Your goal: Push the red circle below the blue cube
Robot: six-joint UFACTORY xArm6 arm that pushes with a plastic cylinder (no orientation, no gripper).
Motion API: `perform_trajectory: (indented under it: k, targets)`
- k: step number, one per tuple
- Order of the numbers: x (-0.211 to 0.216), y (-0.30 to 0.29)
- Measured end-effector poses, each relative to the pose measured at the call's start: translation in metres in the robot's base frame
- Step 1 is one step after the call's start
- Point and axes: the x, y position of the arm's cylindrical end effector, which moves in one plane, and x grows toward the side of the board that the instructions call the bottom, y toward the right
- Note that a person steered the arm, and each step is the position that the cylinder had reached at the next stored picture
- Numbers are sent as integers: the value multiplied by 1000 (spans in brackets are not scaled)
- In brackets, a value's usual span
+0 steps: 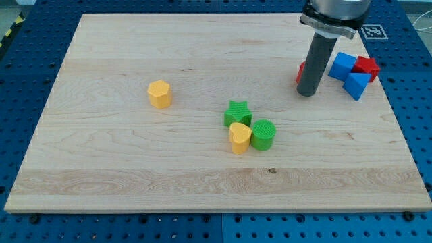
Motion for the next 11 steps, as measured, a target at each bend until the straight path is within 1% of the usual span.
perform_trajectory:
  k: [1, 2, 3, 6, 11]
  targets:
    - [1, -33]
    - [-16, -58]
    - [-38, -59]
    - [-42, 22]
    - [-36, 31]
